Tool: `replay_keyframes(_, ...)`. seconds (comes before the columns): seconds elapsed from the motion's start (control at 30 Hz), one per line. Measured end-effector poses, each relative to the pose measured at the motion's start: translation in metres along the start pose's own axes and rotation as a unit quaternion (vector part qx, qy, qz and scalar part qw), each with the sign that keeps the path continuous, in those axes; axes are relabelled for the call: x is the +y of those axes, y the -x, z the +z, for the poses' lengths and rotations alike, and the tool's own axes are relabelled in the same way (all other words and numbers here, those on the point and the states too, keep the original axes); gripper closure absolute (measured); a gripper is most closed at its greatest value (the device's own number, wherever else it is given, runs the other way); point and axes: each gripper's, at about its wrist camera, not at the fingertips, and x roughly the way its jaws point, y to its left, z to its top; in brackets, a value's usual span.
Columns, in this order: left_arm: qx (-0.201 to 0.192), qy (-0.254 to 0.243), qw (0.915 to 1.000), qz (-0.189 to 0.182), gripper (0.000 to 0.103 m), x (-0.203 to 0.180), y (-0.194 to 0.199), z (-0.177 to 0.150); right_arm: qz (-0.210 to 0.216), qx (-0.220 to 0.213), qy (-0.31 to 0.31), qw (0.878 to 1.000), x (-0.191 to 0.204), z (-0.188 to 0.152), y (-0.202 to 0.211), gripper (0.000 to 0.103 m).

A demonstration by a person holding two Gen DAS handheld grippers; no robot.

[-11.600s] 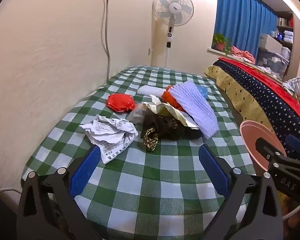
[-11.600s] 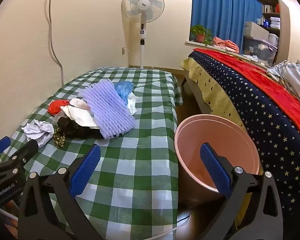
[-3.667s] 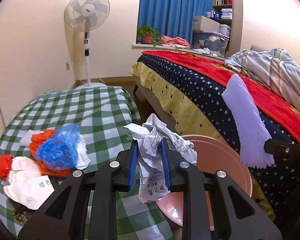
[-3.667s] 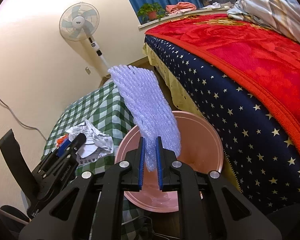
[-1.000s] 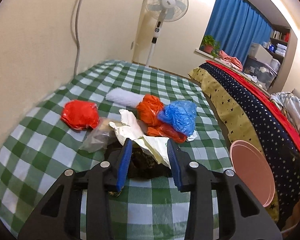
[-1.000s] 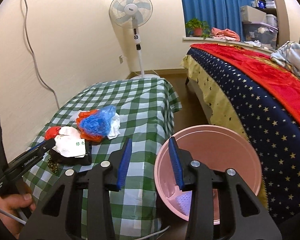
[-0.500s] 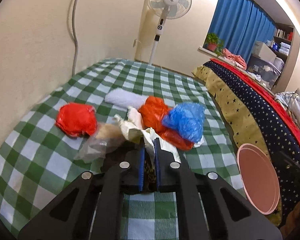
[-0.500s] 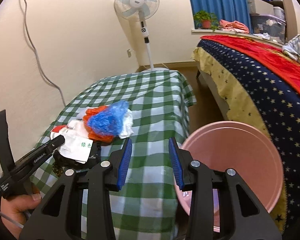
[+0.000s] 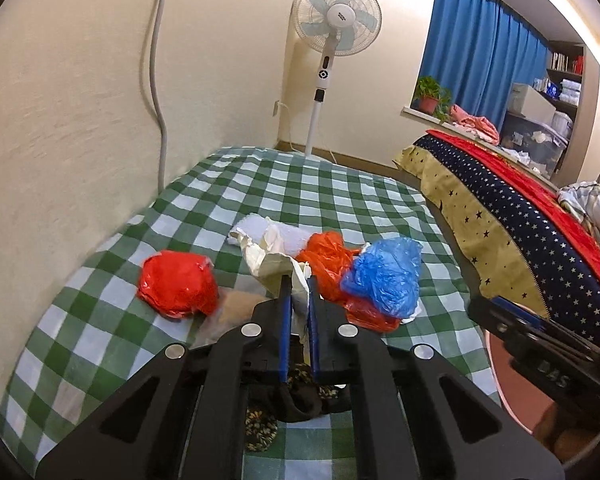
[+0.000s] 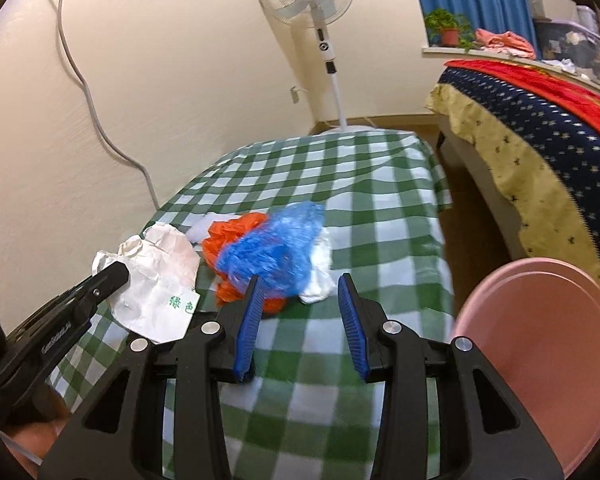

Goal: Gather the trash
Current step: 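Grasp the blue plastic bag with the right tool while the left tool grasps white tissue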

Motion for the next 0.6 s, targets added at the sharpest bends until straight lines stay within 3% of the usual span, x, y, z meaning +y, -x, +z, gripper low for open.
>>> replay_keyframes(0.17, 0.003, -0.014, 0.9998, 0.015, 0.096, -0.001, -0.003, 0.006, 0.023, 0.012, 0.005, 1.000, 0.008, 0.012, -0.032, 0.046)
replay_keyframes(0.43, 0.012, -0.008, 0.9989, 0.044, 0.096, 0.010, -0.013, 0.016, 0.023, 0.060, 0.059, 0.996, 0.023, 0.014, -0.088, 0.047)
replay_keyframes(0.47, 0.016, -0.004, 0.9987, 0.049, 0.096, 0.011, -0.015, 0.017, 0.026, 0.066, 0.060, 0.996, 0.022, 0.012, -0.092, 0.057)
replay_keyframes(0.5, 0.021, -0.001, 0.9985, 0.051, 0.096, 0.011, -0.017, 0.017, 0.029, 0.075, 0.061, 0.995, 0.022, 0.009, -0.096, 0.074)
replay_keyframes(0.6, 0.037, -0.009, 0.9976, 0.058, 0.096, 0.005, -0.024, 0.017, 0.025, 0.070, 0.064, 0.995, 0.023, 0.006, -0.093, 0.090)
